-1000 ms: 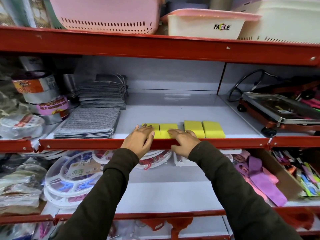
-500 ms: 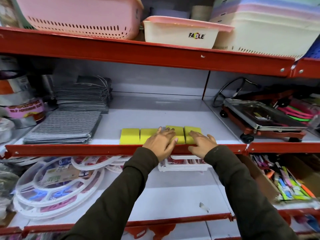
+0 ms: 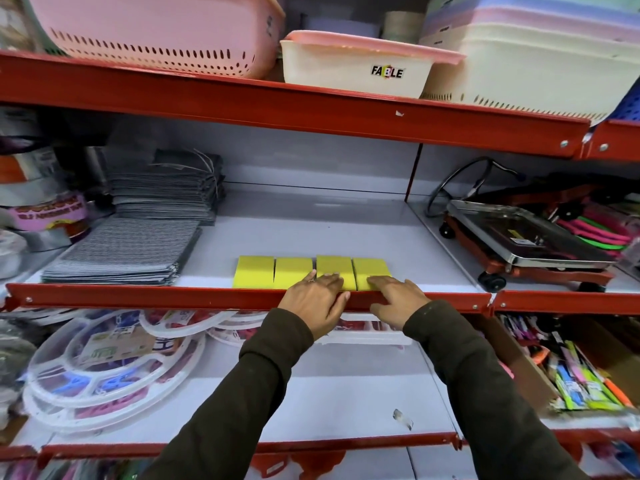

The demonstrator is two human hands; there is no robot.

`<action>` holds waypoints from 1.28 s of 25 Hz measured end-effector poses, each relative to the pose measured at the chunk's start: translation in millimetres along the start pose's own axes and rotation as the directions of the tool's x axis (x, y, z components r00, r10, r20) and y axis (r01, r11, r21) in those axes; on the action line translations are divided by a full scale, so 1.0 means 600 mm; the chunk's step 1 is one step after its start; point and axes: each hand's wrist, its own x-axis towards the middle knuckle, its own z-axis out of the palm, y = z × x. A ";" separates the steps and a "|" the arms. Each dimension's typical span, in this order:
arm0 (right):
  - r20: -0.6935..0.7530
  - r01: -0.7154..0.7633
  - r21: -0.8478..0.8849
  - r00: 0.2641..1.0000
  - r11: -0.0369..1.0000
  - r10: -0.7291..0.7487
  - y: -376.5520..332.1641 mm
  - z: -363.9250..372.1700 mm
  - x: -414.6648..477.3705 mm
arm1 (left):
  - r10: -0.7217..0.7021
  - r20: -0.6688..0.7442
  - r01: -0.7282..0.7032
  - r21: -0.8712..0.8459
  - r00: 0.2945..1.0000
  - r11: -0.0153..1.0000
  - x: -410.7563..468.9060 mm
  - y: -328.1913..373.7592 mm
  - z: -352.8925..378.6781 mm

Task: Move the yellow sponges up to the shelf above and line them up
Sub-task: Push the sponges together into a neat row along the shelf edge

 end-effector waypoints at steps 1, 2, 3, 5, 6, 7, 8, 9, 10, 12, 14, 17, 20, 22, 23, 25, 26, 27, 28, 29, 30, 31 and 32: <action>-0.003 0.011 0.005 1.000 1.000 -0.011 -0.005 0.000 -0.001 | -0.004 -0.003 0.004 0.002 1.000 1.000 -0.001 0.000 -0.001; -0.004 0.018 0.009 1.000 1.000 -0.018 -0.008 0.000 -0.002 | -0.007 -0.004 0.007 0.010 1.000 1.000 0.000 0.000 -0.002; -0.004 0.024 0.012 1.000 1.000 -0.024 -0.010 0.000 -0.003 | -0.010 -0.004 0.010 0.022 1.000 1.000 0.001 0.000 -0.004; 0.001 0.030 0.012 1.000 0.999 -0.030 -0.012 -0.001 -0.005 | -0.015 -0.004 0.015 0.039 1.000 0.999 0.001 0.003 -0.007; 0.004 0.032 0.010 0.999 0.999 -0.032 -0.011 -0.001 -0.007 | -0.020 -0.004 0.020 0.042 1.000 0.999 0.000 0.003 -0.008; 0.003 0.033 0.010 0.999 0.999 -0.033 -0.011 -0.001 -0.007 | -0.026 -0.004 0.026 0.044 1.000 0.999 0.000 0.004 -0.009; 0.000 0.033 0.014 0.999 0.999 -0.033 -0.011 -0.002 -0.007 | -0.033 -0.007 0.033 0.050 0.999 0.998 -0.001 0.006 -0.010; -0.005 0.032 0.021 0.999 0.999 -0.032 -0.011 -0.001 -0.008 | -0.039 -0.011 0.039 0.058 0.999 0.998 -0.002 0.007 -0.011; -0.008 0.032 0.030 0.999 0.999 -0.031 -0.011 -0.001 -0.008 | -0.043 -0.015 0.044 0.064 0.999 0.997 -0.002 0.008 -0.011; -0.007 0.033 0.039 0.999 0.999 -0.033 -0.011 -0.002 -0.009 | -0.054 -0.018 0.055 0.064 0.998 0.996 -0.002 0.010 -0.012; -0.001 0.031 0.036 1.000 0.999 -0.031 -0.011 -0.002 -0.009 | -0.054 -0.014 0.054 0.051 0.998 0.997 -0.003 0.010 -0.014; -0.016 0.023 0.053 1.000 0.998 -0.022 -0.012 -0.004 -0.006 | -0.039 -0.004 0.039 0.001 0.999 0.999 -0.006 0.002 -0.018; -0.060 0.054 0.107 0.997 0.993 -0.048 -0.025 -0.006 0.004 | -0.105 -0.036 0.105 -0.004 0.994 0.994 -0.018 -0.022 -0.028; -0.066 0.082 0.110 0.995 0.990 -0.075 -0.038 -0.001 0.012 | -0.203 -0.041 0.203 0.017 0.978 0.979 -0.029 -0.044 -0.035; -0.059 0.095 0.117 0.994 0.989 -0.088 -0.042 0.004 0.016 | -0.255 -0.034 0.255 0.012 0.966 0.967 -0.034 -0.055 -0.038; -0.032 0.104 0.122 0.994 0.987 -0.101 -0.051 0.014 0.018 | -0.305 -0.006 0.304 -0.019 0.952 0.952 -0.046 -0.071 -0.043; -0.023 0.102 0.116 0.995 0.988 -0.100 -0.054 0.017 0.018 | -0.302 0.005 0.302 -0.038 0.953 0.953 -0.051 -0.075 -0.047; -0.026 0.100 0.118 0.995 0.988 -0.098 -0.055 0.019 0.018 | -0.283 0.005 0.283 -0.048 0.959 0.958 -0.055 -0.078 -0.048; -0.025 0.093 0.116 0.996 0.989 -0.091 -0.056 0.019 0.018 | -0.265 0.012 0.265 -0.048 0.964 0.963 -0.059 -0.079 -0.049; -0.033 0.092 0.120 0.996 0.989 -0.089 -0.055 0.020 0.019 | -0.249 0.020 0.249 -0.047 0.968 0.967 -0.061 -0.081 -0.052; -0.030 0.081 0.121 0.996 0.989 -0.078 -0.057 0.019 0.018 | -0.239 0.033 0.240 -0.054 0.971 0.969 -0.062 -0.085 -0.055; -0.037 0.082 0.122 0.996 0.989 -0.078 -0.055 0.020 0.019 | -0.225 0.039 0.227 -0.056 0.974 0.972 -0.062 -0.090 -0.057; -0.028 0.070 0.117 0.997 0.991 -0.067 -0.058 0.017 0.015 | -0.211 0.047 0.213 -0.056 0.976 0.975 -0.062 -0.094 -0.060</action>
